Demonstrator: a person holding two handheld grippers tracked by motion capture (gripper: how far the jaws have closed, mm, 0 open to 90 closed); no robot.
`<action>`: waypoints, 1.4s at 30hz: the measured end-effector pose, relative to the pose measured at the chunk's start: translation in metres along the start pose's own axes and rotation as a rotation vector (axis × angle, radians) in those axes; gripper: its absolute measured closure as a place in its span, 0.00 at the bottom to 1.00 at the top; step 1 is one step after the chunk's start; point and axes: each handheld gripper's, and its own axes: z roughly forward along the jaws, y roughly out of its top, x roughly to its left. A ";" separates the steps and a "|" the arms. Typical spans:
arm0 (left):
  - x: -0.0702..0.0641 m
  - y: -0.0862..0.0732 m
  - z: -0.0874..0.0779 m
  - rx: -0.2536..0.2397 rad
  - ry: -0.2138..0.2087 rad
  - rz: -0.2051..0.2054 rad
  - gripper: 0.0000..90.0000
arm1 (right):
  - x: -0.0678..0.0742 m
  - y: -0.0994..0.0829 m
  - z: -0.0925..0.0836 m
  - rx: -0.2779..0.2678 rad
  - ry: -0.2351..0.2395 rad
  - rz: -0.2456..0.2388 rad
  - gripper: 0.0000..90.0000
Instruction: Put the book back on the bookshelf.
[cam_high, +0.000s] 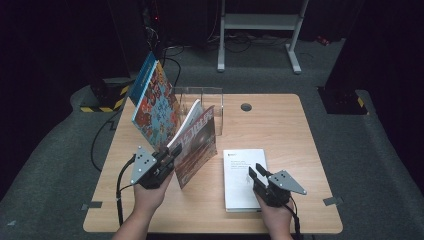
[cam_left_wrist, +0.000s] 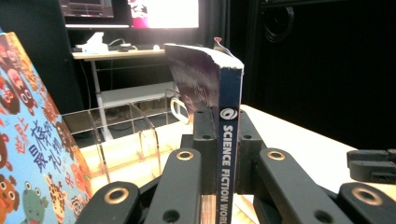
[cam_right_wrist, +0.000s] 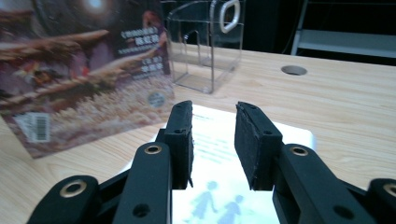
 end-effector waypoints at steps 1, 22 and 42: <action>-0.001 0.000 0.000 0.004 -0.006 0.005 0.92 | 0.000 0.000 0.000 0.000 0.000 0.000 0.74; 0.002 0.003 0.000 0.079 -0.021 0.018 0.90 | -0.038 -0.020 -0.001 0.147 -0.079 -0.064 0.62; -0.002 0.004 0.004 0.125 0.004 0.062 0.92 | -0.050 -0.029 -0.004 0.163 -0.116 -0.007 0.57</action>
